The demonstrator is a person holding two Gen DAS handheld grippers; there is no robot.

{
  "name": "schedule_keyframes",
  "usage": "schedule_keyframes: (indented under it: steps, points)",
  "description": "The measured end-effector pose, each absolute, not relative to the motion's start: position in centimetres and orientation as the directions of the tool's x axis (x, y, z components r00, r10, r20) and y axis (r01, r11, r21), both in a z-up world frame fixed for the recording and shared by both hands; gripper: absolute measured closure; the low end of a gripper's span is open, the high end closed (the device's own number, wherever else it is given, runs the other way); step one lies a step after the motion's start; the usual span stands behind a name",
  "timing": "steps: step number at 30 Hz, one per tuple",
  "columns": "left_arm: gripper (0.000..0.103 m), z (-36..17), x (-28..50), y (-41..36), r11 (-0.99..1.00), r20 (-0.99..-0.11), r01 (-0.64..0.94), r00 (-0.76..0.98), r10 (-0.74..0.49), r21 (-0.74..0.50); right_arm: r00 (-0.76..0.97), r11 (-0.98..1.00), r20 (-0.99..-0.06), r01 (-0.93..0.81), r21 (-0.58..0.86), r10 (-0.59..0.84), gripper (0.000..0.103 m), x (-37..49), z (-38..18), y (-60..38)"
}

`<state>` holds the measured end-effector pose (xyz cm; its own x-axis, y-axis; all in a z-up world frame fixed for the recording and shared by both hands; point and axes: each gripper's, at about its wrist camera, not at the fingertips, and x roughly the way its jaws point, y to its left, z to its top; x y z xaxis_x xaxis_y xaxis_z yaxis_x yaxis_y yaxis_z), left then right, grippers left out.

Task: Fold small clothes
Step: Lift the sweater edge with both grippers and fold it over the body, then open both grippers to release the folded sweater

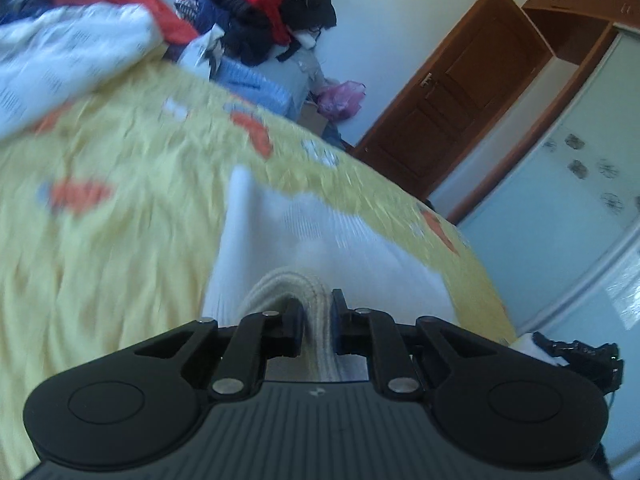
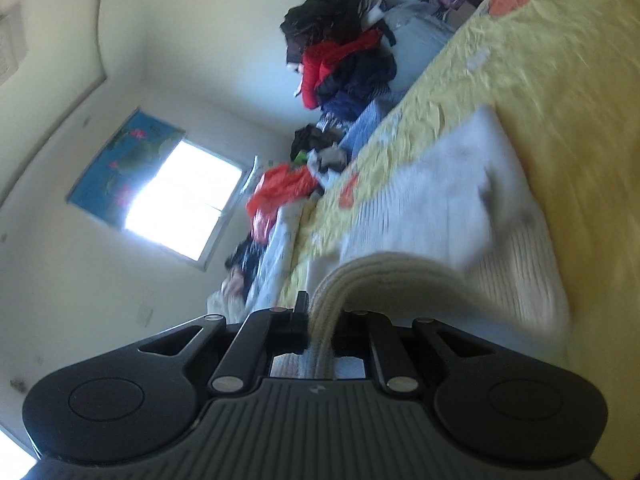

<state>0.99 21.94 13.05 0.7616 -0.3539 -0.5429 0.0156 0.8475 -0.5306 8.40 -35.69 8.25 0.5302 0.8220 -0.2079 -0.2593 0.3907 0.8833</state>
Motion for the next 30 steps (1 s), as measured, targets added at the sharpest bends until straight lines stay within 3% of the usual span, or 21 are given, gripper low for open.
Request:
schedule_keyframes:
  steps: [3, 6, 7, 9, 11, 14, 15, 16, 19, 22, 26, 28, 30]
  points:
    - [0.091, 12.7, 7.6, 21.8, 0.876, -0.557, -0.031, 0.782, -0.278, -0.481, 0.576, 0.387, -0.207, -0.208, 0.898, 0.791, 0.090, 14.7, 8.0, -35.3]
    - [0.089, 10.3, 13.9, 22.0, 0.899, -0.592, -0.134, 0.791, -0.156, -0.417, 0.630, 0.360, -0.234, -0.077, 0.930, 0.740, 0.078, 21.5, 5.6, -35.2]
    - [0.083, 9.3, 15.6, 22.0, 0.892, -0.622, -0.171, 0.769, -0.145, -0.419, 0.648, 0.352, -0.258, -0.016, 0.936, 0.716, 0.062, 23.3, 4.5, -35.0]
    - [0.081, 7.4, 17.8, 22.4, 0.862, -0.674, -0.215, 0.716, -0.181, -0.460, 0.655, 0.360, -0.326, 0.088, 0.929, 0.682, 0.031, 25.7, 2.6, -34.6]
    - [0.076, 7.1, 17.5, 22.4, 0.854, -0.647, -0.197, 0.737, -0.195, -0.482, 0.669, 0.402, -0.364, 0.106, 0.909, 0.648, 0.030, 26.2, 1.9, -33.9]
    - [0.057, 8.1, 15.4, 22.1, 0.889, -0.583, -0.152, 0.800, -0.146, -0.431, 0.678, 0.451, -0.355, 0.038, 0.892, 0.643, 0.030, 25.1, 2.1, -33.5]
    - [0.041, 8.7, 14.6, 21.3, 0.920, -0.558, -0.141, 0.824, -0.096, -0.366, 0.676, 0.482, -0.362, 0.012, 0.876, 0.642, 0.030, 24.6, 2.3, -33.5]
    - [0.032, 9.3, 13.8, 20.3, 0.951, -0.525, -0.119, 0.850, -0.051, -0.285, 0.670, 0.524, -0.379, -0.018, 0.851, 0.638, 0.030, 24.4, 2.8, -33.3]
    - [0.031, 10.0, 12.6, 16.5, 1.000, -0.434, -0.011, 0.901, 0.003, -0.016, 0.660, 0.652, -0.437, -0.107, 0.751, 0.611, 0.030, 23.8, 4.2, -32.0]
    - [0.031, 8.4, 14.6, 12.7, 0.981, -0.493, 0.059, 0.869, 0.041, 0.186, 0.661, 0.754, -0.492, -0.175, 0.633, 0.566, 0.030, 24.8, 5.7, -29.4]
    - [0.030, 4.9, 19.4, 10.5, 0.941, -0.629, 0.122, 0.770, 0.111, 0.316, 0.642, 0.887, -0.623, -0.234, 0.398, 0.448, 0.030, 27.2, 5.3, -24.8]
    - [0.021, 4.1, 20.9, 11.6, 0.956, -0.651, 0.105, 0.752, 0.104, 0.275, 0.647, 0.919, -0.653, -0.271, 0.286, 0.393, 0.027, 27.8, 4.1, -23.3]
    - [0.014, 3.9, 22.1, 14.2, 0.990, -0.696, 0.057, 0.716, 0.047, 0.125, 0.686, 0.918, -0.617, -0.354, 0.179, 0.385, 0.019, 27.1, 3.1, -22.3]
